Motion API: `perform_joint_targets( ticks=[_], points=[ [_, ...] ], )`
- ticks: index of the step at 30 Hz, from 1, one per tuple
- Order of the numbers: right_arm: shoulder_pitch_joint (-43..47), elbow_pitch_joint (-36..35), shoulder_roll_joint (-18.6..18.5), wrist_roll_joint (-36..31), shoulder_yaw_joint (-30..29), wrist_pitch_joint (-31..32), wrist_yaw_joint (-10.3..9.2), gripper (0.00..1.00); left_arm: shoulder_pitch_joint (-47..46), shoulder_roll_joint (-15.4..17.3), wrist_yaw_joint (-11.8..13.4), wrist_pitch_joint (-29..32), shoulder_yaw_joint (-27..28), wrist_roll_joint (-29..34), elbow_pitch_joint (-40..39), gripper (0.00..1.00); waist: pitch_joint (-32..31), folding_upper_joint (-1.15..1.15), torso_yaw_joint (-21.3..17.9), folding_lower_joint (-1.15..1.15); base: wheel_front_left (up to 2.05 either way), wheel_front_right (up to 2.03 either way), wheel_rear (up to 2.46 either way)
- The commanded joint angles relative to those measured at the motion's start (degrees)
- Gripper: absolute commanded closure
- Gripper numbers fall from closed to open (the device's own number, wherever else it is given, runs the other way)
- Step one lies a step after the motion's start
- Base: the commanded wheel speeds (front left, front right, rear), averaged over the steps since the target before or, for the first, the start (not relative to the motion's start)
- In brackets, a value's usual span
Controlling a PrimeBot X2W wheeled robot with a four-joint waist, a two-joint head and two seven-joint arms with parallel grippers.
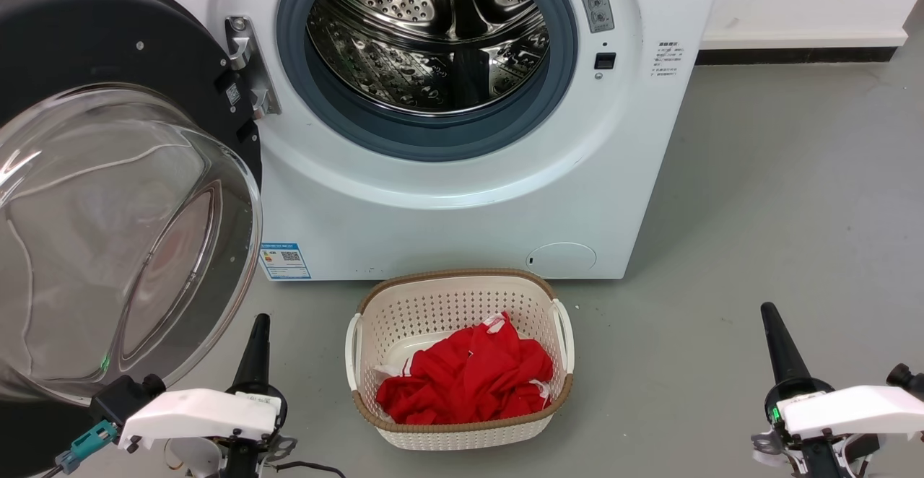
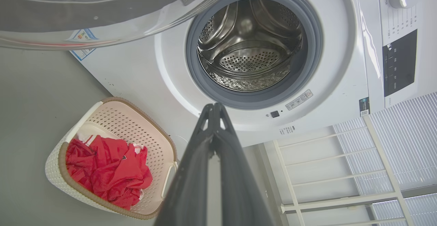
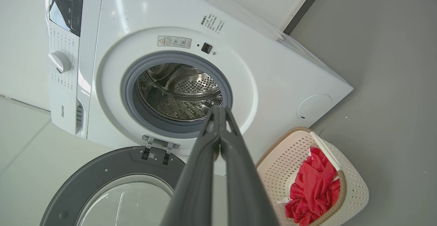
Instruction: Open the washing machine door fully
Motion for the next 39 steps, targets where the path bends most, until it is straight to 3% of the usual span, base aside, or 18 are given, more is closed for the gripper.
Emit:
perform_joint_targets(
  ticks=[1, 39],
  points=[
    [-1.33, -0.18, -0.19, 1.26, -0.14, 0.16, 0.00, 1.00, -1.14, 0.06, -0.40, 0.37, 0.37, -1.13, -0.29, 1.00, 0.00, 0.00, 0.01, 0.00, 0.00, 0.00, 0.00],
    [-3.25, 1.62, -0.12, 21.28, -1.38, 4.72, -0.01, 1.00, -1.56, -0.41, -2.81, 5.35, 2.81, -20.72, 0.24, 1.00, 0.01, 0.00, 0.19, 0.00, 0.00, 0.00, 0.00]
  ],
)
